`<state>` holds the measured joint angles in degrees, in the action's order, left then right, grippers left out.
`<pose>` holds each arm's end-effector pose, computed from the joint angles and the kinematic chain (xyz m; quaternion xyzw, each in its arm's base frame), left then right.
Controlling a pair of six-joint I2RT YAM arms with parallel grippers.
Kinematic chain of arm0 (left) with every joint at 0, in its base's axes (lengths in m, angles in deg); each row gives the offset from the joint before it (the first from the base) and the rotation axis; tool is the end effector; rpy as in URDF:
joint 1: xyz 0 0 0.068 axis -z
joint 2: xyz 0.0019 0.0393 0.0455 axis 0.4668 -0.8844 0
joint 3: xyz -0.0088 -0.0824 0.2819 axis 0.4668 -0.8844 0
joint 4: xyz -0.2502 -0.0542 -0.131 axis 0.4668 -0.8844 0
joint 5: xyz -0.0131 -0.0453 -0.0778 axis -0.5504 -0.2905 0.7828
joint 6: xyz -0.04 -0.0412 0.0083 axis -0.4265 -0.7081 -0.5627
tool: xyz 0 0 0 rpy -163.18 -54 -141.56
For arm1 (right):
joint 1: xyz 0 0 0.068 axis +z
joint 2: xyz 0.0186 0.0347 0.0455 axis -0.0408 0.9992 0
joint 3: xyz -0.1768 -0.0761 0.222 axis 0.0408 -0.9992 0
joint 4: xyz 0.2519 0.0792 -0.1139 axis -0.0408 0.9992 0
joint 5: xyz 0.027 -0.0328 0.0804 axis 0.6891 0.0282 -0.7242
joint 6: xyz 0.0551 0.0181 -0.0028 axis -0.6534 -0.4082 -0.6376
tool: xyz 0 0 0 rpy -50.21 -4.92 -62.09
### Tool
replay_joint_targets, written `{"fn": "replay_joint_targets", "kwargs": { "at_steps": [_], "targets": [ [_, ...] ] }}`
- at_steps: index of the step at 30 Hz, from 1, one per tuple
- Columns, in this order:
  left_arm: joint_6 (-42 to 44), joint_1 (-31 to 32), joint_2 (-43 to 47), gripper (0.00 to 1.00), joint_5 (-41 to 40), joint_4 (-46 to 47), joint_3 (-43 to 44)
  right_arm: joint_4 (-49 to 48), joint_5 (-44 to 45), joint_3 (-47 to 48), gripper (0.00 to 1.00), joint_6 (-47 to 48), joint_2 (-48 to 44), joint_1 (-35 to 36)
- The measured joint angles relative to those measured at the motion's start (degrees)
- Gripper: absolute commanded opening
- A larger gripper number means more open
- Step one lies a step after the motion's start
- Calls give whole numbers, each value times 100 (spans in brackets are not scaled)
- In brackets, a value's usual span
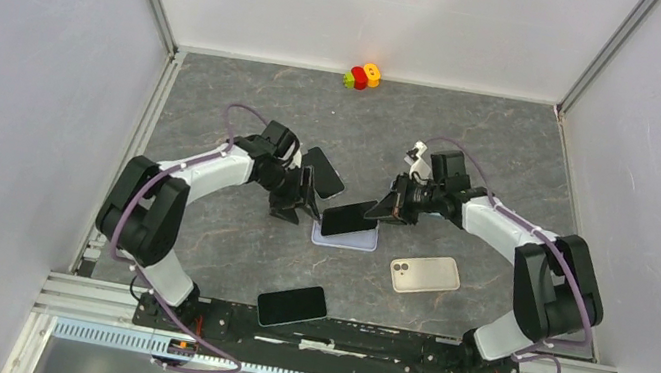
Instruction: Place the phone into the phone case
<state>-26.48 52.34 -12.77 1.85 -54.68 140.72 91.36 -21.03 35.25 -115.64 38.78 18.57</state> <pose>0.2954 -0.1556 0.1817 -0.0295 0.9552 -0.2903 0.0490 0.2995 0.1451 0.1885 0.0182 0.8849 0.4564 0.0917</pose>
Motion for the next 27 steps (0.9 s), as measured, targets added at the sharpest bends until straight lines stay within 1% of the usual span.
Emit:
{"fn": "replay_joint_targets", "kwargs": {
  "at_steps": [8, 18, 20, 21, 27],
  "targets": [
    [0, 66, -302, 60, 13, 85, 144, -133, -7, 0, 0, -15, 282, 133],
    [-7, 201, -555, 57, 15, 243, 173, -199, -44, -28, 0, 7, 431, 136],
    [-9, 240, -658, 50, 15, 280, 205, -256, -48, -61, 0, 2, 472, 136],
    [-13, 262, -723, 48, 15, 295, 234, -293, -46, -83, 0, 2, 501, 138],
    [-26, 396, -1047, 45, -13, 319, 435, -400, -42, -94, 0, 2, 629, 162]
  ]
}}
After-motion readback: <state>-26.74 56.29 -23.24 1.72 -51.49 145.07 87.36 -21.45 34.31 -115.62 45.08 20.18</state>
